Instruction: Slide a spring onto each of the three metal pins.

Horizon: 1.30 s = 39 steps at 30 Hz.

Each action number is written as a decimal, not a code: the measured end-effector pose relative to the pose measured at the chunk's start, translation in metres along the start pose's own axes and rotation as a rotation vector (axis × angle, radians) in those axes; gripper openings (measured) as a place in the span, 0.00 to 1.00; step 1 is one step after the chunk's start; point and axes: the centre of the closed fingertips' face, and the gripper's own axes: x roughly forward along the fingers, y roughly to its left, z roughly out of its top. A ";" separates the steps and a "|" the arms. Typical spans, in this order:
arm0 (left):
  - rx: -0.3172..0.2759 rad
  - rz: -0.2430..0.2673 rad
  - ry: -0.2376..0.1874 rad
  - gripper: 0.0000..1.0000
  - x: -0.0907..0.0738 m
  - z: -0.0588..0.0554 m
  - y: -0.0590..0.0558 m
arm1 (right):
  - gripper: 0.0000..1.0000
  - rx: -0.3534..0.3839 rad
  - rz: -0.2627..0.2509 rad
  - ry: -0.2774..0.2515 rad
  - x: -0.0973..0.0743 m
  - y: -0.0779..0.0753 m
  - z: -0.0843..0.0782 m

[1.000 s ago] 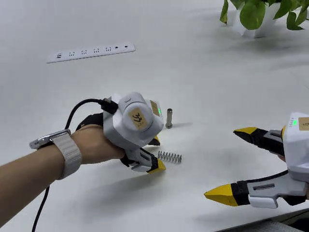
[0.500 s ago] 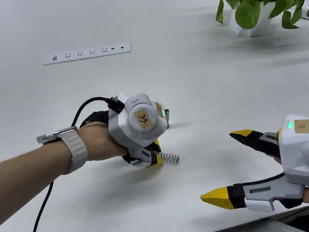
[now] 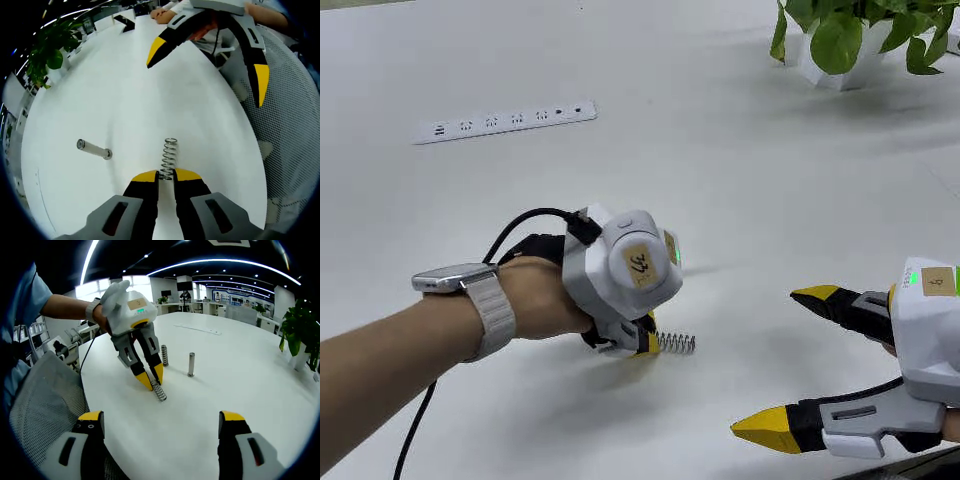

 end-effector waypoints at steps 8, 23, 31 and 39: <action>-0.075 0.049 -0.074 0.11 -0.001 -0.002 0.000 | 0.93 -0.002 0.020 -0.006 0.002 0.006 0.004; -0.293 0.131 -0.252 0.10 -0.018 -0.016 -0.014 | 0.89 -0.025 0.052 0.018 0.008 0.012 0.004; -0.400 0.154 -0.373 0.10 -0.038 -0.010 -0.035 | 0.86 -0.071 0.089 0.021 0.015 0.014 0.017; -0.416 0.172 -0.440 0.10 -0.046 -0.012 -0.055 | 0.84 -0.102 0.168 0.010 0.024 0.031 0.036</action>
